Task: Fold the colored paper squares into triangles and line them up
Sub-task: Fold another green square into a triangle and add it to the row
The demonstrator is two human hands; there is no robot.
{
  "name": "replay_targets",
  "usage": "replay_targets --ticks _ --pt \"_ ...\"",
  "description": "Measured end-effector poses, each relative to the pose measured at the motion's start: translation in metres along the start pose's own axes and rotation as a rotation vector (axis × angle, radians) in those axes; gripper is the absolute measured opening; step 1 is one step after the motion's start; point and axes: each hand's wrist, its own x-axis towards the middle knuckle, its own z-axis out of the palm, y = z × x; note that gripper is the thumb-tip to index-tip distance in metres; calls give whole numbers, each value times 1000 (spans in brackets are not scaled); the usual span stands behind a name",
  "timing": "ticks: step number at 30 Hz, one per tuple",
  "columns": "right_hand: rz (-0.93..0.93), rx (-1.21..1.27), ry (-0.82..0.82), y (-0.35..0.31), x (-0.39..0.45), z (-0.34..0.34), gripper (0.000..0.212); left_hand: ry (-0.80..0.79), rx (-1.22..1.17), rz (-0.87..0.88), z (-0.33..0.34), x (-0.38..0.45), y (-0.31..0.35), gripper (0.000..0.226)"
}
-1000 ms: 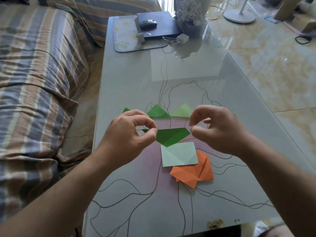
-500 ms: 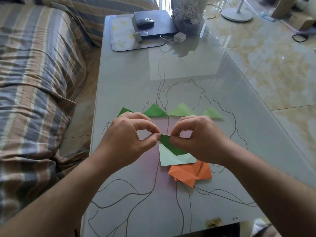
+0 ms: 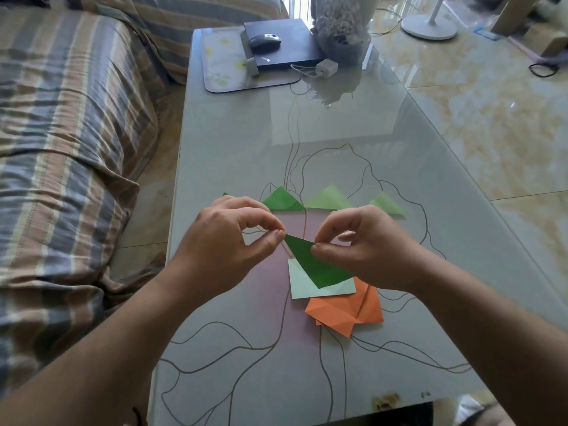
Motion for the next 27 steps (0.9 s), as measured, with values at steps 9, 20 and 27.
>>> replay_targets --ticks 9,20,27 --pt "194 576 41 -2 1 0 12 150 -357 -266 3 -1 0 40" --pt "330 806 96 -3 3 7 21 -110 -1096 -802 29 -4 34 10" --pt "100 568 5 2 -3 -8 21 5 -1129 -843 24 1 32 11"
